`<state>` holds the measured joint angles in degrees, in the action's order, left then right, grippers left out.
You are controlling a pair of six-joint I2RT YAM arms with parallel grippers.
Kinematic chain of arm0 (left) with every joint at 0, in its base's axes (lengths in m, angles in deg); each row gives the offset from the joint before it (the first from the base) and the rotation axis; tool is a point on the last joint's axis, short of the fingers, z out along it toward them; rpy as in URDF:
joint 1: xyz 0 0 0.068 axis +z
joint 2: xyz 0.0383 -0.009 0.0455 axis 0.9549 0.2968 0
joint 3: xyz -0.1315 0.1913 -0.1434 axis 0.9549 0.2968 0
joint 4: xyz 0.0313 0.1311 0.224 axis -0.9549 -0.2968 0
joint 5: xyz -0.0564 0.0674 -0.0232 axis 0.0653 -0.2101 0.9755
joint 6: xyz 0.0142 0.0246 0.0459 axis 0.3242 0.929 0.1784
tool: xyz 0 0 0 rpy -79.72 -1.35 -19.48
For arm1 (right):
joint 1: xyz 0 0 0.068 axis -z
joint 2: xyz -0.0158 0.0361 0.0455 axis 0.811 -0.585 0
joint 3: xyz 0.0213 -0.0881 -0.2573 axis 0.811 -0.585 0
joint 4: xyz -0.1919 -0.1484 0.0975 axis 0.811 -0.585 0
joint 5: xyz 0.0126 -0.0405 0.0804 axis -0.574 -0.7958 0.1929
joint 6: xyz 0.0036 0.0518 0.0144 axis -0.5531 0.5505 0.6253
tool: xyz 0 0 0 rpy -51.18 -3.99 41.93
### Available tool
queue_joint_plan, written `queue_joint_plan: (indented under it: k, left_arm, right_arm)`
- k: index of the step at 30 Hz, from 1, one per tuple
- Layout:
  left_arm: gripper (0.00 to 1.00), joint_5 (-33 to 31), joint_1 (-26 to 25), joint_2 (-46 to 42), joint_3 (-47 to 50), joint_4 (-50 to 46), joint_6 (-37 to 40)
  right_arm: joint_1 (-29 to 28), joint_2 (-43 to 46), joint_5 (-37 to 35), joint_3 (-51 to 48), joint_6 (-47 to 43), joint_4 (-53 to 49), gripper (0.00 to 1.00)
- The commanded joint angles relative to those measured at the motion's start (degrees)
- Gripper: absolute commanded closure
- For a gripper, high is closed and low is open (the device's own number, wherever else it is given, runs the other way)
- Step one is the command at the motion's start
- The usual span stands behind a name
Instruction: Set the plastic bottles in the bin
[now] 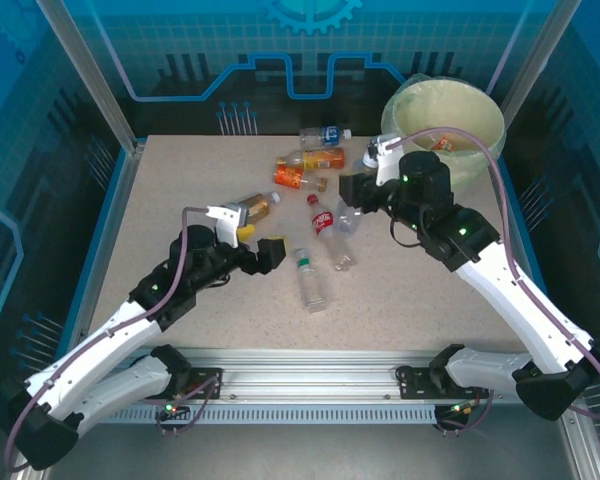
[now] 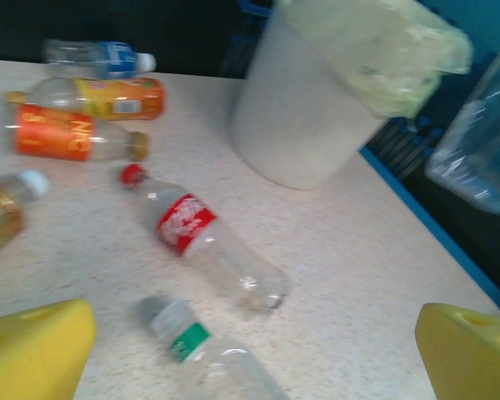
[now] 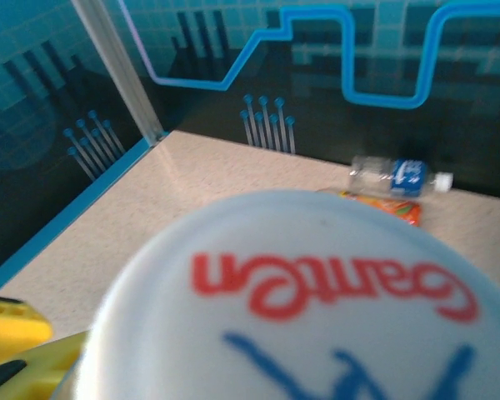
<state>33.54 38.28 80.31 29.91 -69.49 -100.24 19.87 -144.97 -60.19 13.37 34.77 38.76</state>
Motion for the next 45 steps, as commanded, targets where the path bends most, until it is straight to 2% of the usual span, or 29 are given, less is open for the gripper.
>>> queue_joint_plan:
  k: [1,4,9,14,19,25,29,33,37,42,45]
  left_arm:
    - [0.01,-9.96,0.39,-2.24,1.61,-3.62,0.04]
    - [0.01,-11.76,0.88,-3.16,2.45,-4.66,-0.93]
    - [0.01,-15.32,1.62,-3.12,2.41,-7.47,-2.05]
    - [0.01,-16.60,2.20,-3.22,2.48,-9.78,-2.98]
    - [0.01,-17.41,2.45,-3.80,2.74,-11.27,-3.87]
    - [0.01,-18.79,2.81,-5.14,3.35,-12.53,-4.23]
    - [0.01,-19.27,3.26,-5.29,3.95,-12.81,-4.86]
    - [0.01,-19.21,3.51,-5.25,4.08,-12.98,-5.37]
    - [0.01,-19.36,3.74,-5.17,4.28,-13.02,-5.52]
    - [0.01,-19.43,4.06,-4.73,4.23,-13.21,-5.94]
    - [0.01,-19.12,4.20,-4.31,4.23,-13.13,-6.44]
  right_arm:
    - [1.89,-2.18,-5.04,5.54,-4.45,-2.07,0.63]
    - [4.45,-3.85,-4.46,8.55,-6.10,-1.16,0.62]
    - [12.34,-7.21,-0.73,14.23,-5.88,0.80,0.62]
    - [20.51,-12.81,-1.87,22.97,-6.25,-1.14,0.62]
    - [26.06,-18.57,-4.93,30.38,-7.30,-4.20,0.62]
    - [27.19,-24.87,-12.83,37.28,-13.94,-8.27,0.62]
    - [27.46,-28.16,-19.26,38.52,-17.65,-8.41,0.62]
    - [28.69,-30.36,-18.76,39.22,-18.31,-8.78,0.62]
    - [29.14,-33.24,-22.85,41.08,-19.99,-9.08,0.61]
    - [30.10,-35.45,-22.82,42.97,-18.47,-11.13,0.61]
    - [30.62,-36.58,-25.91,43.51,-17.60,-11.07,0.59]
